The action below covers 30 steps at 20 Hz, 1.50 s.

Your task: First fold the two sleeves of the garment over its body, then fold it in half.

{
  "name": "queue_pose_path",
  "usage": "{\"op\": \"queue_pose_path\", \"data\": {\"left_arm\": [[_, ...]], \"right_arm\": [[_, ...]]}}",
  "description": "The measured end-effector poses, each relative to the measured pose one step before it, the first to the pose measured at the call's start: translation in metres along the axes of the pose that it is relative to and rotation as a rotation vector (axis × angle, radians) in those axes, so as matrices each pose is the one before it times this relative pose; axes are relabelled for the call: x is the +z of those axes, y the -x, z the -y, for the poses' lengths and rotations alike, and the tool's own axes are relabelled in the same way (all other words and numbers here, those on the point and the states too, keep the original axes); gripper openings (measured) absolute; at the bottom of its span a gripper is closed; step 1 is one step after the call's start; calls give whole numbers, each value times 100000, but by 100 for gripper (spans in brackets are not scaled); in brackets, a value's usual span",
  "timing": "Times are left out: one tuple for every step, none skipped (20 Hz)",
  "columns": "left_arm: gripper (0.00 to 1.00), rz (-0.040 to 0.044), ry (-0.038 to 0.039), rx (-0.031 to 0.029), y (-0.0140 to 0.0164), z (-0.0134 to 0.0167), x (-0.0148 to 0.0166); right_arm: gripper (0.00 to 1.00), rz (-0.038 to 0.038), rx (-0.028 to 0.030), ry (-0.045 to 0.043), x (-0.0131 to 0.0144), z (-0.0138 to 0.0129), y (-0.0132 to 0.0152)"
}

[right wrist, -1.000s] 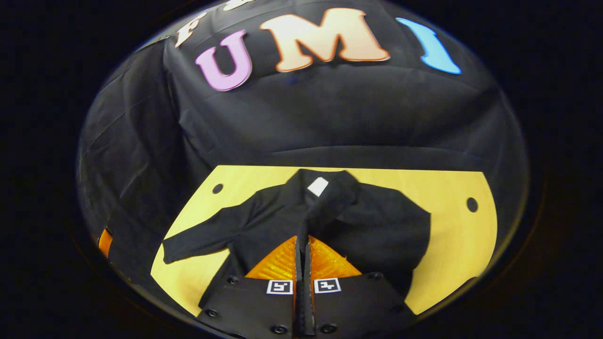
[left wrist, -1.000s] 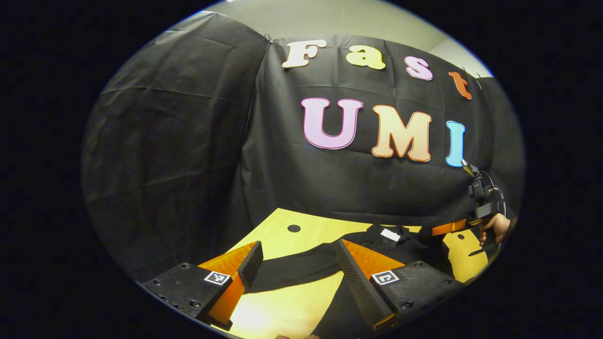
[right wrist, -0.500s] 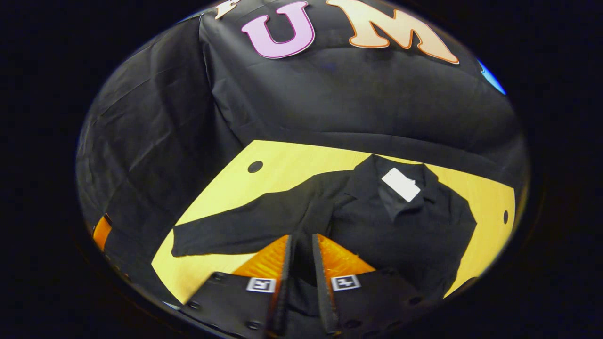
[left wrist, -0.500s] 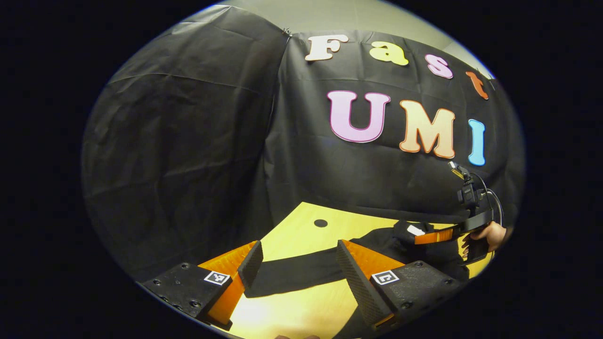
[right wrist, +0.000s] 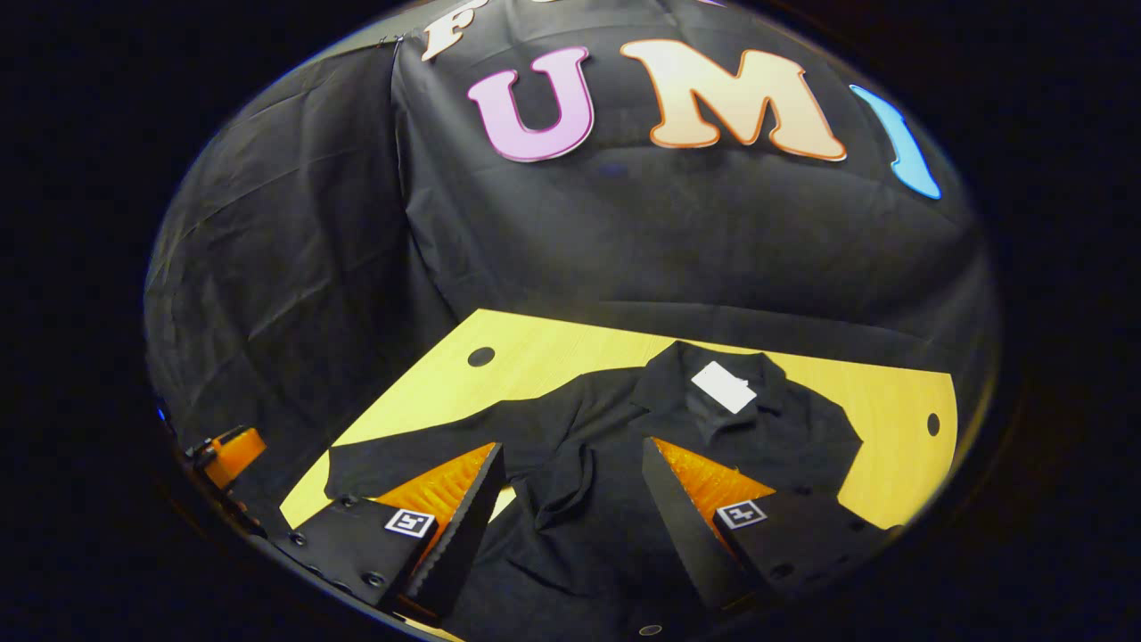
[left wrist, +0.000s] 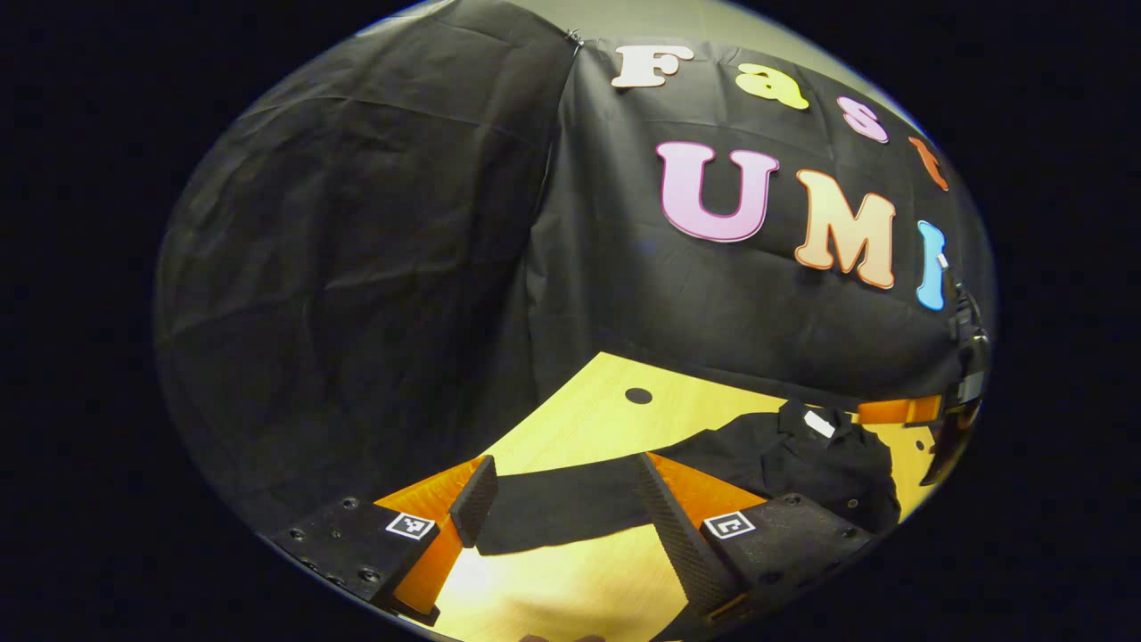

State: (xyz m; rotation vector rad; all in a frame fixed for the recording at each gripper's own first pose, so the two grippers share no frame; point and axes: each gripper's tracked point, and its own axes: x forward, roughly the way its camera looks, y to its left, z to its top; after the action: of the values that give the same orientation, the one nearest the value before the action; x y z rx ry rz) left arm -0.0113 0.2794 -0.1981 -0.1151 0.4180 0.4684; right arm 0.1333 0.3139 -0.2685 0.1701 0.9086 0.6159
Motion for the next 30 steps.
{"op": "queue_pose_path", "data": {"left_arm": [[93,-1956,-1074,3504,-751,-901,-995],[93,-2421,66,2514,-907,-819,-606],[92,-2867,916,2102,-835,-401,-863],[94,-2619,1326,1642,-854,-430,-949],[94,-2947,1360,1382,-822,-417,-969],[94,-2391,1161,1587,-563,-455,-699],[94,-2394,769,1250,-884,-393,-620],[94,-3360,-135,1622,-1138,-661,-980],[94,-3427,-363,834,-965,27,-927],[93,-3663,16,446,-845,394,-1123],[94,-3000,606,143,-931,134,-694],[93,-3465,784,252,-656,-357,-900],[94,-3141,1244,-1074,-589,123,-572],[94,-3850,651,-878,-790,-234,-713],[94,-2941,301,457,-544,-296,-534],[94,-1535,-328,272,-530,-225,-287],[94,-1322,-657,608,-410,-247,-196],[94,-2067,-339,374,-321,-163,-491],[94,-2908,397,-265,-86,169,-623],[94,-2265,-664,1205,968,-229,70],[95,2173,-1759,-1189,-645,345,639],[94,-968,-1288,-334,60,-1,-224],[89,70,-1900,-1078,178,183,285],[85,985,-1556,-1300,-308,213,233],[72,-180,-250,-668,-303,355,-324],[65,529,-622,-1310,-70,795,39],[49,331,-392,-1149,-12,362,-18],[34,1072,1079,-1122,-62,84,362],[19,338,1180,472,-126,199,81],[4,109,1125,-826,-35,-38,-2]], "right_arm": [[98,1815,-536,-1064,45,186,1195],[99,1728,-266,-853,108,190,1272],[99,1188,184,-73,71,-19,1384],[98,1285,-536,639,-18,-30,1548],[98,1715,-510,1228,67,1,1613],[98,2502,-1740,1295,318,152,1591],[98,4261,-1853,1448,627,183,1530],[98,4495,-1673,1014,814,-90,1567],[98,4455,-1545,115,683,-273,1677],[98,4510,-1209,-542,945,-222,1590],[98,3978,-955,-1087,642,-310,1365],[94,3151,-1215,-695,602,-83,1353],[98,2683,-1687,-178,378,156,1257],[98,3050,-1392,-786,547,83,1283],[98,3459,-1720,-1576,833,196,1109],[98,3192,-1673,-1633,695,330,967],[94,1002,-1873,-1464,-67,361,1020],[94,936,-1952,-701,162,426,853],[93,960,-2094,361,139,600,536],[93,566,-1978,424,-29,577,407],[93,-122,-1739,373,-500,298,375],[93,-174,-1587,382,-469,369,461],[97,-259,-969,-406,-388,60,332],[100,-372,-495,-1047,-426,155,403],[100,-762,-353,-825,-663,105,328],[100,-821,-434,-401,-577,278,218],[100,-1238,-133,-19,-581,231,77],[97,-914,-55,210,-362,305,82],[94,-569,-311,431,-194,395,-37],[97,-245,-260,530,-101,349,43]]}}
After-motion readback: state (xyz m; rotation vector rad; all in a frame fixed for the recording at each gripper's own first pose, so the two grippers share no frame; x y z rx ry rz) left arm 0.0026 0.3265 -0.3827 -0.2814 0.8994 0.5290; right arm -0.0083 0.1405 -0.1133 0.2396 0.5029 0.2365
